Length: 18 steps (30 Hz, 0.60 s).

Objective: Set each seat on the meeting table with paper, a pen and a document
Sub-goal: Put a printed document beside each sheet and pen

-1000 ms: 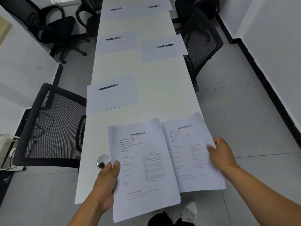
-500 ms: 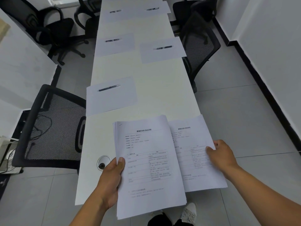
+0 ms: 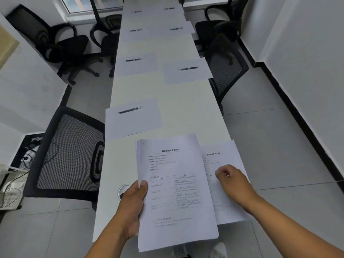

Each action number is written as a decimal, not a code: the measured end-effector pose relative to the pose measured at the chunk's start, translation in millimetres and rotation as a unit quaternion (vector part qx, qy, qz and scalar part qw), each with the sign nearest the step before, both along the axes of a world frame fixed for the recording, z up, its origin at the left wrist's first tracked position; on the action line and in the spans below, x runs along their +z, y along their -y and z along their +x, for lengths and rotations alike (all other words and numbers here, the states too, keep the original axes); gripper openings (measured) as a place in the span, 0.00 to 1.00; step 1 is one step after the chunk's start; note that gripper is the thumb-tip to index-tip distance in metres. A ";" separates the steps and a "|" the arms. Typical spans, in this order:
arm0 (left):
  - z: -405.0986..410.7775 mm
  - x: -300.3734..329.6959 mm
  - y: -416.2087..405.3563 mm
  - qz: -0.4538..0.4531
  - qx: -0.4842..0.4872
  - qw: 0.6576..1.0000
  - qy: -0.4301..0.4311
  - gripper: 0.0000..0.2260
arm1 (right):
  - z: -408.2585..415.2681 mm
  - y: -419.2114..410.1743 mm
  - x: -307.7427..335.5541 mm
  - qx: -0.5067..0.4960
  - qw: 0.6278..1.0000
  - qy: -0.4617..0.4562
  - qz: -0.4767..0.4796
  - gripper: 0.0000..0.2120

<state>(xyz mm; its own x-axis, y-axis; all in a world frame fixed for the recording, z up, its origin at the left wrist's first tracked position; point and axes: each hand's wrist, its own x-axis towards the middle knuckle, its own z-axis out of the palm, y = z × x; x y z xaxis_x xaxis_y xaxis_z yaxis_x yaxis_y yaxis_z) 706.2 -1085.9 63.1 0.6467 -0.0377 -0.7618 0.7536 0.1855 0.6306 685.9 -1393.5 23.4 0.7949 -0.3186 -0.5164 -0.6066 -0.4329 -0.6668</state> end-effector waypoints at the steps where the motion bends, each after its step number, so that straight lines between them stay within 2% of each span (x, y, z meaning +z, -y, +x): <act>1: 0.8 2.6 -2.2 -0.002 -0.003 1.000 0.004 0.15 | 1.2 -10.7 6.7 0.000 1.000 0.002 0.026 0.09; 4: 2.5 9.6 -7.4 -0.004 -0.006 1.000 0.012 0.14 | 3.7 -37.6 21.0 0.001 0.996 0.006 0.090 0.16; 8: 3.7 17.8 -17.4 0.000 -0.013 1.000 0.025 0.14 | 6.8 -59.6 32.9 0.013 0.994 0.007 0.110 0.25; 12: 3.1 30.2 -26.4 -0.003 -0.006 0.999 0.043 0.14 | 9.7 -74.3 47.6 0.015 0.986 0.003 0.164 0.12; 18: -13.3 46.5 -35.6 0.000 0.031 0.998 0.059 0.15 | 15.8 -85.5 69.6 0.034 0.983 0.021 0.176 0.11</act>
<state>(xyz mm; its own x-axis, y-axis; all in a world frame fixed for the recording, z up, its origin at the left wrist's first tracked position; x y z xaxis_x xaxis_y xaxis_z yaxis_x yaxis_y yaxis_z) 692.9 -1050.3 109.5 0.7323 0.0048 -0.6810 0.6621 0.2288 0.7136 701.7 -1308.0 93.0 0.8313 -0.0711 -0.5513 -0.5529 -0.2083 -0.8068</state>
